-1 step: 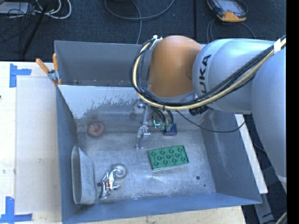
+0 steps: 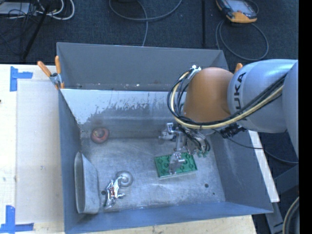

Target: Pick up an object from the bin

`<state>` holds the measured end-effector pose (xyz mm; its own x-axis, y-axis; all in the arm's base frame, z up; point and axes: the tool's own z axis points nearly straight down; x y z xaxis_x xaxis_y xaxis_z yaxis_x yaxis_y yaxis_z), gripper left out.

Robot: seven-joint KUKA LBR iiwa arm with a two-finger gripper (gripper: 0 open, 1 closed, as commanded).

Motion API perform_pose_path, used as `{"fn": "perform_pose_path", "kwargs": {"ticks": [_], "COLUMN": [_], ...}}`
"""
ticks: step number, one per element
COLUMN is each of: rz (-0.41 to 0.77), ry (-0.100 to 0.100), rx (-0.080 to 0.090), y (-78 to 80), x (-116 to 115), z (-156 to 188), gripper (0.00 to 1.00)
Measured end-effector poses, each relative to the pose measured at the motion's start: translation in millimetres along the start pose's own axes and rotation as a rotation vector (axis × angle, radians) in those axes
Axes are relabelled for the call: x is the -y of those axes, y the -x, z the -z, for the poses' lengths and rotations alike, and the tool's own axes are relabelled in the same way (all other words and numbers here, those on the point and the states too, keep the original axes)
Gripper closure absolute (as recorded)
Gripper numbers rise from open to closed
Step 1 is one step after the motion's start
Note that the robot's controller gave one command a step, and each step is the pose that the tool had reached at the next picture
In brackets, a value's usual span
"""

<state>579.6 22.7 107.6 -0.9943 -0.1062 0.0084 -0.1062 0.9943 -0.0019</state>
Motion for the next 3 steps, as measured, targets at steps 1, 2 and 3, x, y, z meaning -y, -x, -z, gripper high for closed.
{"fn": "perform_pose_path", "kwargs": {"ticks": [1, 2, 3], "rz": [-0.023, -0.022, 0.034], "ry": [0.004, 0.005, 0.000], "rx": [0.013, 0.009, 0.017], "y": [-35.3, -34.9, -31.2], "x": [15.7, 15.2, 29.3], "z": [-34.5, -32.9, 106.3], "gripper": [0.00, 1.00, 1.00]}}
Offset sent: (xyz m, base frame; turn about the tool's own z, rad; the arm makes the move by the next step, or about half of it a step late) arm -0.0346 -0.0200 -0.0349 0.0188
